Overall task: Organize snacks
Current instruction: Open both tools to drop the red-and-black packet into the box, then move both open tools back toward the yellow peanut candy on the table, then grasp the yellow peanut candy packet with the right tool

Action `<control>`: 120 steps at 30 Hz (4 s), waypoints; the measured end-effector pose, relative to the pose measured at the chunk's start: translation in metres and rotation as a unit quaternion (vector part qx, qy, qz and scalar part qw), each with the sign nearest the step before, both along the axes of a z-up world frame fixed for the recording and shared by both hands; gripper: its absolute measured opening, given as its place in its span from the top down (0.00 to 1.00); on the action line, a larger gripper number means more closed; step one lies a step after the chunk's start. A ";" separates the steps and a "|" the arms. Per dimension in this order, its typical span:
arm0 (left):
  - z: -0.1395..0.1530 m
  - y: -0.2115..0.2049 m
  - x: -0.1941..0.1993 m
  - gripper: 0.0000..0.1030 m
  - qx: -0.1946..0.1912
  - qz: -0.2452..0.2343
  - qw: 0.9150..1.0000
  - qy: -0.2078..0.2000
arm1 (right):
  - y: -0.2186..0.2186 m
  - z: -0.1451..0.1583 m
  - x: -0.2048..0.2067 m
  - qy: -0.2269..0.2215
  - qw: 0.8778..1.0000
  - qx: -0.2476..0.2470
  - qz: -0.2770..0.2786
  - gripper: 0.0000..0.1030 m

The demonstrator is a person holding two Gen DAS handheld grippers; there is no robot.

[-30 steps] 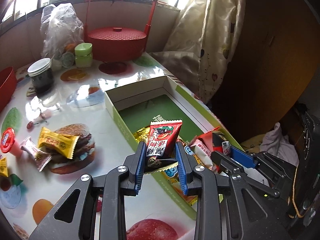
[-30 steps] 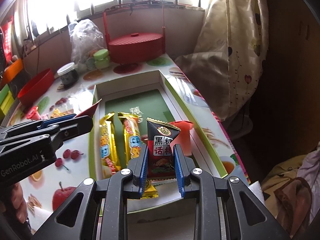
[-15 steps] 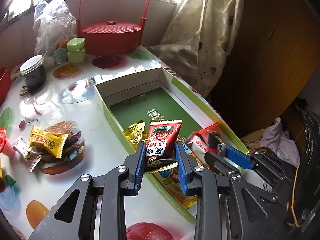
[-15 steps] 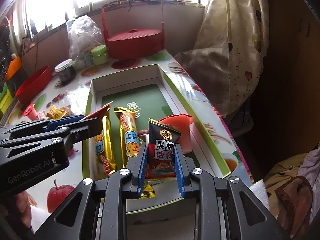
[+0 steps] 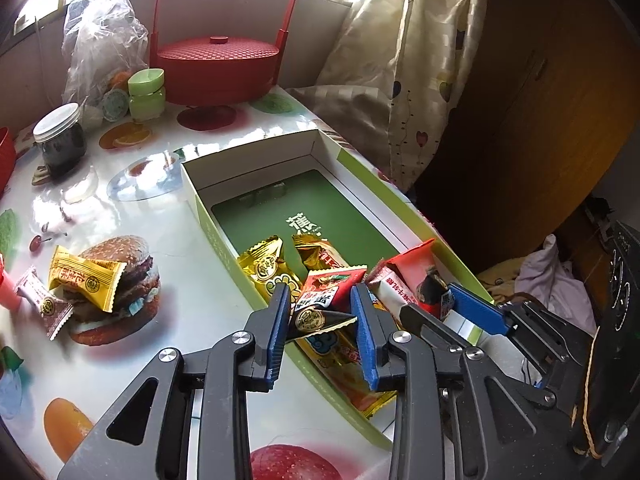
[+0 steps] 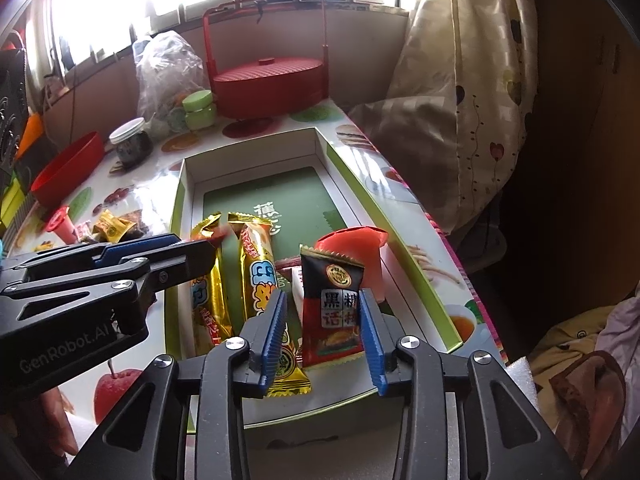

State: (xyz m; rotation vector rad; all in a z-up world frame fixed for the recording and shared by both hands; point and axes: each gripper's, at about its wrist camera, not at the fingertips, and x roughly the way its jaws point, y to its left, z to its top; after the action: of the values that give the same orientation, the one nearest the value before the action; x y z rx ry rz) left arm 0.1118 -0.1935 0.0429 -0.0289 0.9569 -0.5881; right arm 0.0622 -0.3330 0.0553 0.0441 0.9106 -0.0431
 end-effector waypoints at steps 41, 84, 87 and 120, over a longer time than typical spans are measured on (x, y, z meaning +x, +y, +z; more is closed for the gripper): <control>0.037 0.065 -0.032 0.51 -0.002 0.066 0.996 -0.058 | 0.028 0.028 -0.013 -0.031 0.999 -0.003 0.010 0.47; 0.021 0.221 -0.032 0.51 0.027 0.214 0.975 -0.056 | 0.139 0.030 0.032 -0.035 0.989 0.017 0.144 0.47; 0.016 0.236 -0.026 0.51 0.033 0.228 0.972 -0.052 | 0.146 0.025 0.040 -0.029 0.987 0.012 0.156 0.47; -0.024 0.298 0.012 0.51 0.040 0.223 0.974 -0.005 | 0.196 -0.022 0.119 0.038 0.973 -0.002 0.228 0.47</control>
State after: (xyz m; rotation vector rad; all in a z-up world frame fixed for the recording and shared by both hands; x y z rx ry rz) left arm 0.1238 0.1049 0.0194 -0.1640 0.9252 -0.1339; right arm 0.1812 -0.1370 0.0336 -0.1724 0.9781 0.3842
